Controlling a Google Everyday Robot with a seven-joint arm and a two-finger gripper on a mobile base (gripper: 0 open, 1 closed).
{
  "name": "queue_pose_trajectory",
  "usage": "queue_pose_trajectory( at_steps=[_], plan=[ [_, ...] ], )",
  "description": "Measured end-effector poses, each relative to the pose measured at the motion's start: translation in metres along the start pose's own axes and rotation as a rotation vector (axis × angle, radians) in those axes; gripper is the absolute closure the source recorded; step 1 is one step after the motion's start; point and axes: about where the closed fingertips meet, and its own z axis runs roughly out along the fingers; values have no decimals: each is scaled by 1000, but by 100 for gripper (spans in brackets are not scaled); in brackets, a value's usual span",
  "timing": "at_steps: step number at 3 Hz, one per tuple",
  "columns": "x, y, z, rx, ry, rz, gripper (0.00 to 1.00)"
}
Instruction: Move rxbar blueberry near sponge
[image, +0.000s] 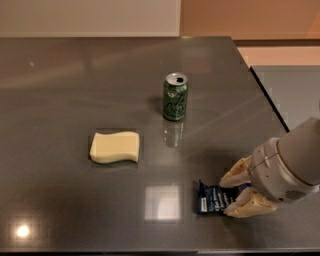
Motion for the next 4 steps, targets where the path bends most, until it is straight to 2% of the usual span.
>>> queue_pose_trajectory(
  at_steps=[1, 2, 4],
  plan=[
    [1, -2, 0, -3, 6, 1, 85],
    [-5, -8, -3, -1, 8, 3, 100],
    [-49, -43, -12, 19, -25, -21, 100]
  ],
)
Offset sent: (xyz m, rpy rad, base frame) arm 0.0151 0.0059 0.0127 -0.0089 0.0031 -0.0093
